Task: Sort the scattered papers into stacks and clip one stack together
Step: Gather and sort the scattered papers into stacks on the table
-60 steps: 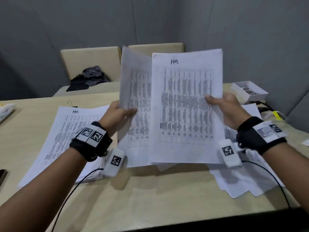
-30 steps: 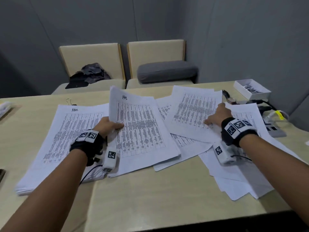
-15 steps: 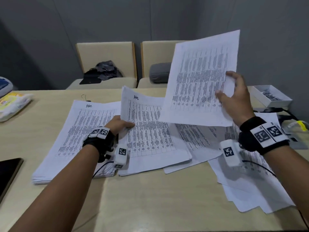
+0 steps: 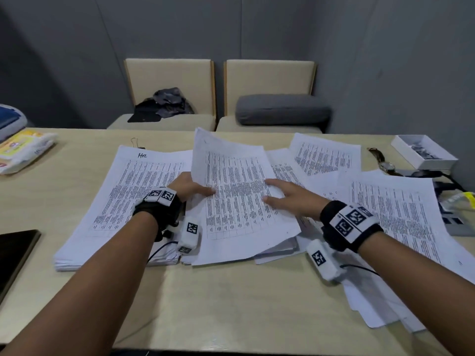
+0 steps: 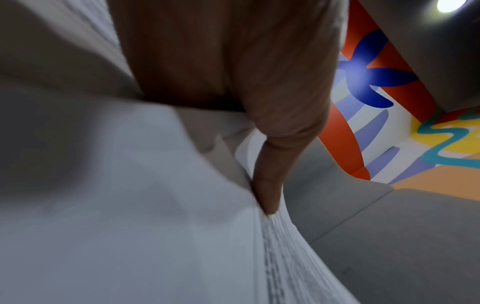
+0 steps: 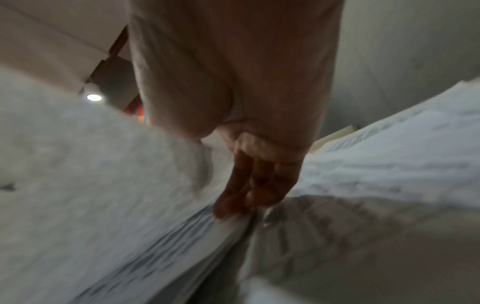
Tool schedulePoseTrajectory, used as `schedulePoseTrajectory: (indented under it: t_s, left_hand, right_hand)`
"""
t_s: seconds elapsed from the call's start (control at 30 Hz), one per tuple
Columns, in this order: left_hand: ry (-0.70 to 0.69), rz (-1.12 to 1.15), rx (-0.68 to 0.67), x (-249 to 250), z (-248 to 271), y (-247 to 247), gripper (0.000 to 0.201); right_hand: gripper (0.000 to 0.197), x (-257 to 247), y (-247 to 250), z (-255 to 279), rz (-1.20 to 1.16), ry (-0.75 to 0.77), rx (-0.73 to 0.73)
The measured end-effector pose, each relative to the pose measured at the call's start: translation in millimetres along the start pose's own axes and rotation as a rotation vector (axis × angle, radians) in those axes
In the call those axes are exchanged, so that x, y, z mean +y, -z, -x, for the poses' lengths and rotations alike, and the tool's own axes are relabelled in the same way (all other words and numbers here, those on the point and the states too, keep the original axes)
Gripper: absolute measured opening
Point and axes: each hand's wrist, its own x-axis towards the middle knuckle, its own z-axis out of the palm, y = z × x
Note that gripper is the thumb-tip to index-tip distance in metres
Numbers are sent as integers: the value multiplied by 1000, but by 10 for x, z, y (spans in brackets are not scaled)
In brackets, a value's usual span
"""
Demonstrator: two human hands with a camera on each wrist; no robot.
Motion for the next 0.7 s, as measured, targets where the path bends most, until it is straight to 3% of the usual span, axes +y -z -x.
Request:
schedulePoseTrajectory:
  t_s: [0.1, 0.17, 0.2, 0.3, 0.43, 0.5, 0.63, 0.7]
  left_hand:
    - [25, 16, 5, -61, -64, 15, 56]
    - [25, 28, 0, -116, -140, 34, 61]
    - [19, 37, 2, -152, -179, 48, 66]
    - [10, 59, 2, -208, -253, 63, 79]
    - [15, 77, -7, -192, -233, 51, 72]
    - [15, 84, -7, -196, -236, 49, 65]
    - [10, 87, -8, -168, -187, 32, 57]
    - [6, 81, -10, -163, -185, 33, 55]
  right_hand:
    - [58, 157, 242, -37, -130, -94, 274]
    - [57, 375, 455, -57, -15, -247, 479]
    - [62, 483, 528, -52, 85, -334, 499]
    - [82, 618, 552, -32, 166, -402, 399]
    - [95, 463, 439, -82, 82, -343, 358]
    - [87, 374, 382, -134, 114, -366, 334]
    - [46, 271, 310, -195, 73, -339, 281]
    - [32, 233, 390, -194, 105, -333, 325]
